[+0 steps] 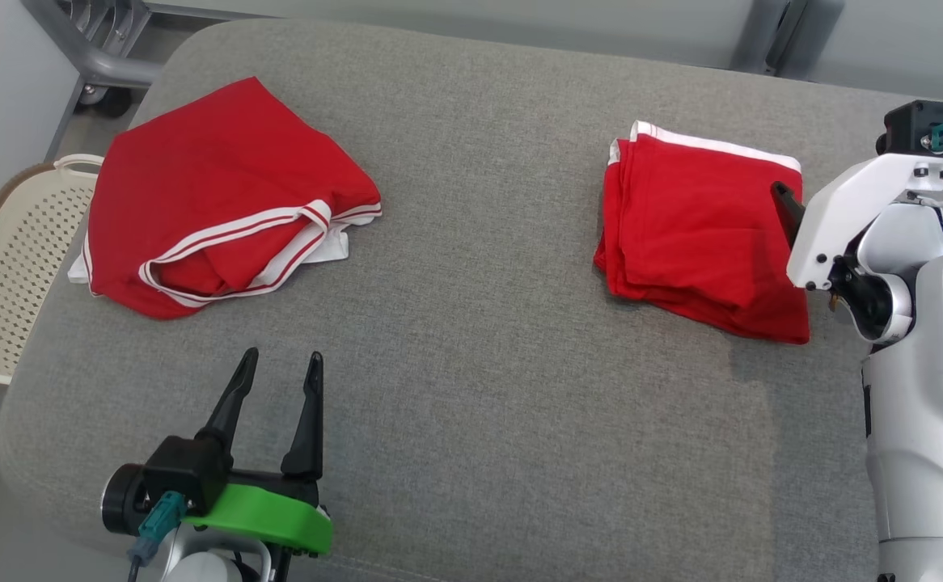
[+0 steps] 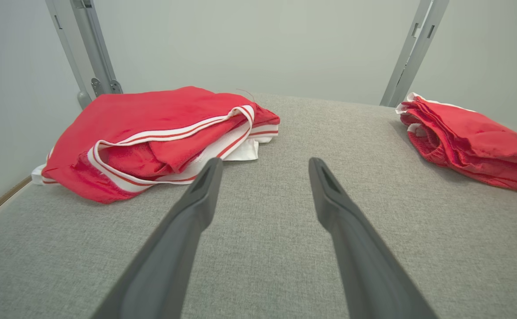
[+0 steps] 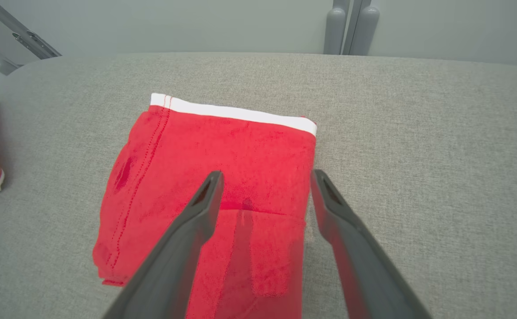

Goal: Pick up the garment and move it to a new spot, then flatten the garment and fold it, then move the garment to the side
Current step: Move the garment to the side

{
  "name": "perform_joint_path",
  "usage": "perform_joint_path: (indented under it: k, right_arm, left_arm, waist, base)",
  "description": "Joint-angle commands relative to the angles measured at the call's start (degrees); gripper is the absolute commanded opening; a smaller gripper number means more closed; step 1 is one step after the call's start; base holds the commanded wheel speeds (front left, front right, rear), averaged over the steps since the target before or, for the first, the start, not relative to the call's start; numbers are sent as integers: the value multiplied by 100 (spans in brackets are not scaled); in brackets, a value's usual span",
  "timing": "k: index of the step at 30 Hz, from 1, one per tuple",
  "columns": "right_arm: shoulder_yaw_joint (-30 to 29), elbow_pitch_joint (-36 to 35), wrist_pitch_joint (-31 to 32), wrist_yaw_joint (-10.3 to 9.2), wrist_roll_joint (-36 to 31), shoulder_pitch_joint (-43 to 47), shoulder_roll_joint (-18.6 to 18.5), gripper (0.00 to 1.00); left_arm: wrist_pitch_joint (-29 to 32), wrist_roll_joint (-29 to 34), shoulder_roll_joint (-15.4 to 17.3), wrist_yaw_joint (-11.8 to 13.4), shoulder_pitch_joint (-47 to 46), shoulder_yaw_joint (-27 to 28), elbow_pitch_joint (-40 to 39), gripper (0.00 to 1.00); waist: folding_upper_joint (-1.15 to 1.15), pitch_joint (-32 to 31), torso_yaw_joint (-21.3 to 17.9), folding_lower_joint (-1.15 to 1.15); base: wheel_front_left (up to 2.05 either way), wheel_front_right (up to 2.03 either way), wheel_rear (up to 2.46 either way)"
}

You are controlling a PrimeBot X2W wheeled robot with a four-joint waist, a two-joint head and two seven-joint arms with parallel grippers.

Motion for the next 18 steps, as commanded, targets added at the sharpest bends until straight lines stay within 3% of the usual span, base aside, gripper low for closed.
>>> perform_joint_path:
  k: [1,10,18]
  right_arm:
    - [-82,36,13,0,-96,63,25,100]
    - [-685,378,-139,0,-380,83,105,100]
    - [-678,743,-276,0,-170,72,107,100]
  left_arm:
    - [-3,10,-6,-12,-91,-21,-10,100]
    - [-3,-29,-21,-12,-212,-126,5,100]
    - [-4,-49,-25,-13,-290,-139,-8,100]
  waist:
    - [0,102,3,0]
    - [0,356,107,0]
    - [0,508,172,0]
  base:
    - [0,0,0]
    - [0,0,0]
    - [0,0,0]
